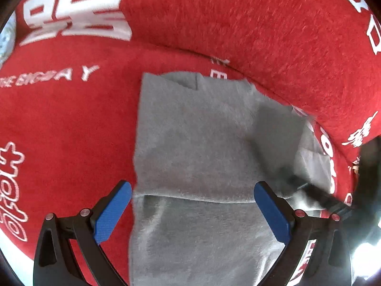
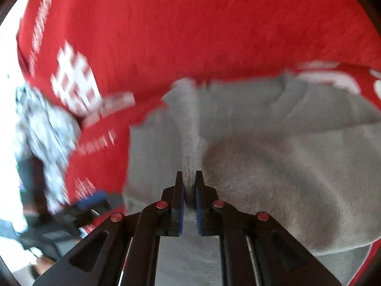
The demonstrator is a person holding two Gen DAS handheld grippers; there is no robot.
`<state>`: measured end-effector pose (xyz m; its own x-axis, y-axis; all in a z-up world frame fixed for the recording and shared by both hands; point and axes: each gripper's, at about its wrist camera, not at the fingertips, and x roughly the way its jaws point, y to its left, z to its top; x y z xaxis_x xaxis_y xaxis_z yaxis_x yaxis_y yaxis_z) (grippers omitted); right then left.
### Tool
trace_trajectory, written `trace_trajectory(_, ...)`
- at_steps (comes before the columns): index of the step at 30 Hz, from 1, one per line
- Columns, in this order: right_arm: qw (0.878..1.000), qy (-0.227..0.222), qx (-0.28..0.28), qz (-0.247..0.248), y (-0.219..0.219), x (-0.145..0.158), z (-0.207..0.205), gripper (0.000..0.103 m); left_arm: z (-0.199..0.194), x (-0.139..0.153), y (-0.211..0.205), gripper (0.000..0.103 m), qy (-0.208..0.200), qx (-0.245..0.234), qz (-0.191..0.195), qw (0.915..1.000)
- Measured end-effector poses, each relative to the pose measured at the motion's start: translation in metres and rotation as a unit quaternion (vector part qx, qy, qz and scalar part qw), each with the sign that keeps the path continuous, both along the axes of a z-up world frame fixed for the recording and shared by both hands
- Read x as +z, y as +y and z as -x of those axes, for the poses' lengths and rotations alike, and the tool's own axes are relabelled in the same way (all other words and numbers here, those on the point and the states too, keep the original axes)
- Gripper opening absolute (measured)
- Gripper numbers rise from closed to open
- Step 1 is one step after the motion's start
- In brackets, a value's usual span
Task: Fold small clothes
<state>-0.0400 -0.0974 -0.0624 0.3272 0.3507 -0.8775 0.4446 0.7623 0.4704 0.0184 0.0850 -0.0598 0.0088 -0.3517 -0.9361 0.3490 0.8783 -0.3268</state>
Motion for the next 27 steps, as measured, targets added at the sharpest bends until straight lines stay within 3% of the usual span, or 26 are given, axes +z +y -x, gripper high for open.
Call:
trace_trajectory(2, 1.0, 0.024, -0.002, -0.016, 0.003, -0.01, 0.01, 0.021, 0.001, -0.006, -0.006, 0.103, 0.016, -0.003, 0.007, 0.9998)
trace_trajectory(3, 0.999, 0.018, -0.011, -0.029, 0.001, -0.008, 0.018, 0.032, 0.001, -0.01, -0.011, 0.103, 0.024, -0.007, 0.012, 0.9996)
trace_trajectory(4, 0.999, 0.012, -0.023, -0.037, -0.005, -0.004, 0.03, 0.052, 0.002, -0.012, -0.015, 0.103, 0.029, -0.011, 0.015, 0.9994)
trace_trajectory(6, 0.998, 0.003, -0.054, -0.043, -0.022, 0.005, 0.056, 0.067, 0.003, -0.018, -0.028, 0.103, 0.043, -0.023, 0.022, 0.9986)
trace_trajectory(10, 0.985, 0.016, -0.152, -0.074, -0.074, 0.011, 0.122, 0.067, 0.005, -0.03, -0.05, 0.103, 0.062, -0.034, 0.022, 0.9973)
trace_trajectory(14, 0.952, 0.024, -0.285, -0.114, -0.126, 0.003, 0.191, 0.067, 0.006, -0.037, -0.062, 0.103, 0.073, -0.034, 0.014, 0.9966)
trace_trajectory(15, 0.94, 0.023, -0.316, -0.126, -0.135, -0.001, 0.205, 0.067, 0.006, -0.037, -0.065, 0.098, 0.074, -0.033, 0.014, 0.9966)
trace_trajectory(16, 0.923, 0.018, -0.357, -0.145, -0.146, -0.007, 0.222, 0.068, 0.007, -0.037, -0.065, 0.086, 0.075, -0.034, 0.015, 0.9965)
trace_trajectory(17, 0.913, 0.011, -0.377, -0.155, -0.151, -0.01, 0.229, 0.068, 0.007, -0.035, -0.066, 0.075, 0.076, -0.036, 0.017, 0.9963)
trace_trajectory(18, 0.901, 0.0, -0.4, -0.168, -0.157, -0.014, 0.237, 0.068, 0.006, -0.034, -0.068, 0.047, 0.076, -0.038, 0.02, 0.9962)
trace_trajectory(19, 0.889, -0.011, -0.42, -0.181, -0.162, -0.018, 0.241, 0.068, 0.004, -0.034, -0.069, 0.008, 0.085, -0.042, 0.029, 0.9951)
trace_trajectory(21, 0.873, -0.026, -0.446, -0.196, -0.171, -0.023, 0.241, 0.067, -0.002, -0.033, -0.073, 0.007, 0.11, -0.038, 0.062, 0.9913)
trace_trajectory(24, 0.869, -0.038, -0.451, -0.199, -0.18, -0.02, 0.233, 0.066, -0.011, -0.009, -0.076, 0.007, 0.078, -0.041, 0.092, 0.9918)
trace_trajectory(27, 0.885, -0.052, -0.427, -0.176, -0.192, -0.005, 0.227, 0.025, -0.02, 0.009, -0.071, 0.007, 0.053, -0.037, 0.111, 0.9918)
